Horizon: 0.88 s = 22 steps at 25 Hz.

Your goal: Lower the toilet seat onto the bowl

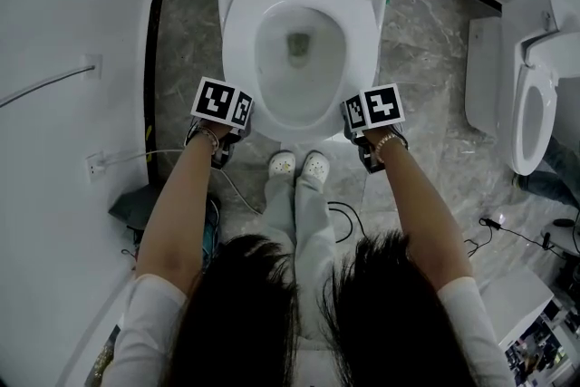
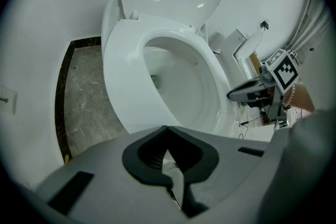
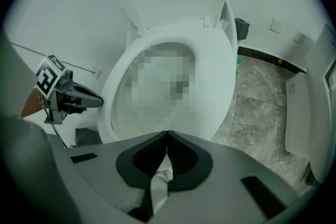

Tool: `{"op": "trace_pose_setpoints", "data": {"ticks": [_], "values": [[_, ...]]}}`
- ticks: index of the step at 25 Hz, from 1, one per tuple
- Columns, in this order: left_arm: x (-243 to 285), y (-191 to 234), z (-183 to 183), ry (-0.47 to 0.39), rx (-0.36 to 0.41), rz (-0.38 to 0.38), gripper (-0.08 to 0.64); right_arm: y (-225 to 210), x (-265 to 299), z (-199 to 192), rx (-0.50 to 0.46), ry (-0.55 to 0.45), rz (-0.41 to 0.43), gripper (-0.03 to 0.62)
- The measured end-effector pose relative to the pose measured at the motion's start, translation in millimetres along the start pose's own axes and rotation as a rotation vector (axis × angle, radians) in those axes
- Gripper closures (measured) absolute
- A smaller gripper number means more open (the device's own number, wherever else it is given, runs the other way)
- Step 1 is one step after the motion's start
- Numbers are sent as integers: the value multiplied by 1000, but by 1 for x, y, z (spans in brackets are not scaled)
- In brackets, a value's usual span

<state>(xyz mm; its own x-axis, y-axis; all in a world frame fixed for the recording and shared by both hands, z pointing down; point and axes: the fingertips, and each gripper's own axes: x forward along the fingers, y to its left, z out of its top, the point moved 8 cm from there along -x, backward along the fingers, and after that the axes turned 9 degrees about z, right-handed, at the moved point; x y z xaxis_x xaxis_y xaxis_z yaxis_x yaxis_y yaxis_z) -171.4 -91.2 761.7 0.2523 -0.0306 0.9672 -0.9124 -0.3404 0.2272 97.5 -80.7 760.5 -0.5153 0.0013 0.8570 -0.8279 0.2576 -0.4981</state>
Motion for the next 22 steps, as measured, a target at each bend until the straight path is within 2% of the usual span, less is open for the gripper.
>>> {"op": "trace_pose_setpoints", "data": {"ticks": [7,15,22], "values": [[14,4,-3,2,-56,-3,551,-4,12,-2,10,6,-39,565],[27,5,-3,11,-30,15,551,-11,25,-2,18,19,-41,565],[26,4,-2,23,-41,27,551,-10,24,-2,19,14,-50,565]]}}
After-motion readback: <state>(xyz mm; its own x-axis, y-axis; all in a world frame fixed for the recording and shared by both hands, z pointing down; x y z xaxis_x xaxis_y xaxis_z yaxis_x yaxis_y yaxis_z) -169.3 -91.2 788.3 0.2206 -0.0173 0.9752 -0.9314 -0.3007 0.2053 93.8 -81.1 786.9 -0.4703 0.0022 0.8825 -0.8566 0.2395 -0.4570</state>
